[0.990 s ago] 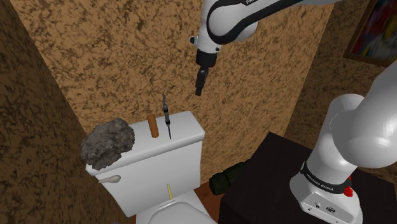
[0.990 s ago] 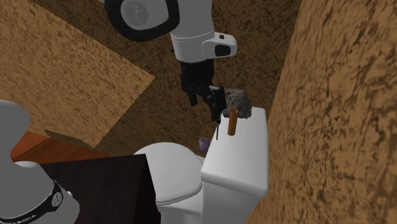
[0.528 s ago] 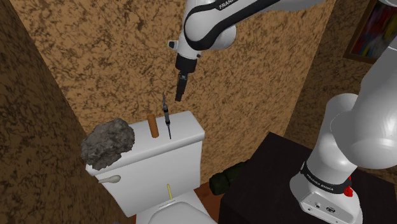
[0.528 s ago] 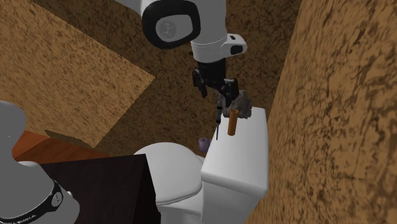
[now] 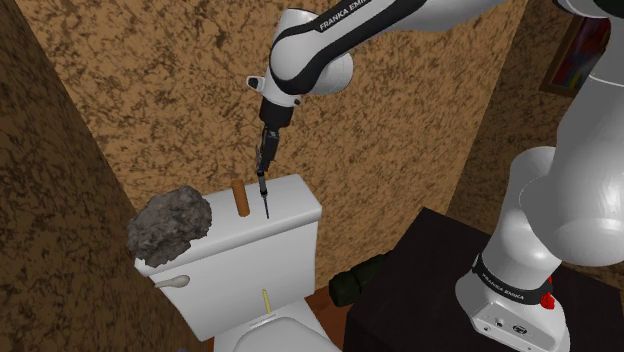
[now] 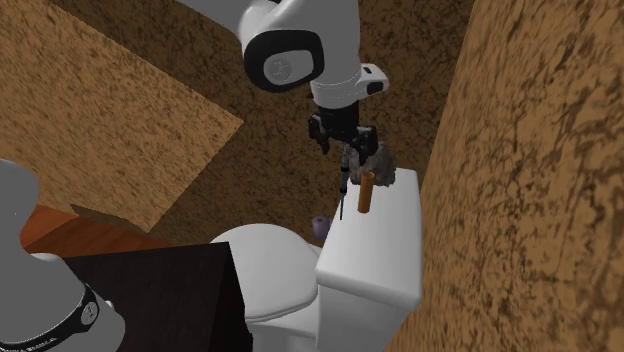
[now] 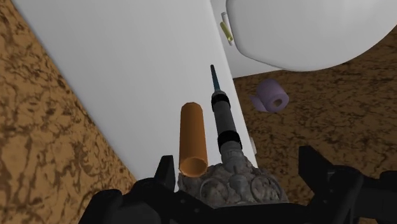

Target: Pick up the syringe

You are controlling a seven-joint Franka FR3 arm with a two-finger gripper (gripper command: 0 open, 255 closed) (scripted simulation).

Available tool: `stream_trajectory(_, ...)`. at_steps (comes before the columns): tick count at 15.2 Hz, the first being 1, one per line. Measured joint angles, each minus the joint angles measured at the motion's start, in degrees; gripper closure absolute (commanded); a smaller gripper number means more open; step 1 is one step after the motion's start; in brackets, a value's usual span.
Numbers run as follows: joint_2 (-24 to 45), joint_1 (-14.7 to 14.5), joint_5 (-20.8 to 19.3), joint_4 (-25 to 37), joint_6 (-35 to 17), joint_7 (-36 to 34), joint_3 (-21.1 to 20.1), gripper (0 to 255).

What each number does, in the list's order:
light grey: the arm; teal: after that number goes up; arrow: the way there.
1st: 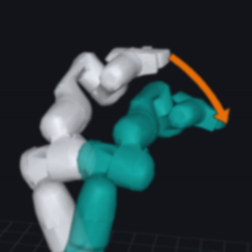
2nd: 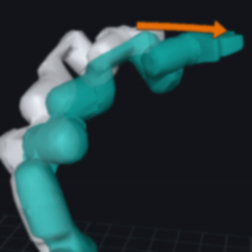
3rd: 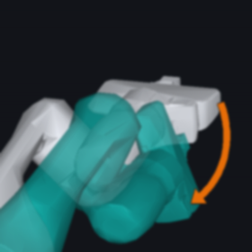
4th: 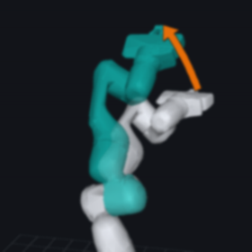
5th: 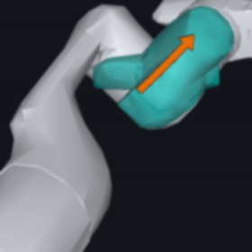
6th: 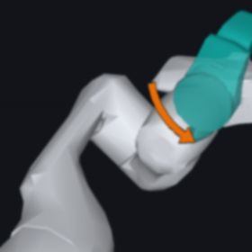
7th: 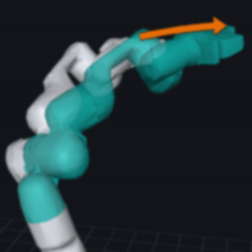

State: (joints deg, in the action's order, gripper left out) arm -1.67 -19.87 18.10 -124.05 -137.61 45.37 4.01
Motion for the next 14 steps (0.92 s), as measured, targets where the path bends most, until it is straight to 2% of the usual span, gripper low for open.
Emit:
stream_trajectory(3,0.8,-0.1,0.8,-1.2,-1.9,0.8,-0.1,0)
stream_trajectory(4,1.0,-0.1,0.9,-1.3,-2.2,1.0,-0.1,255)
stream_trajectory(14,1.2,-0.1,1.0,-1.3,-2.5,1.1,-0.1,255)
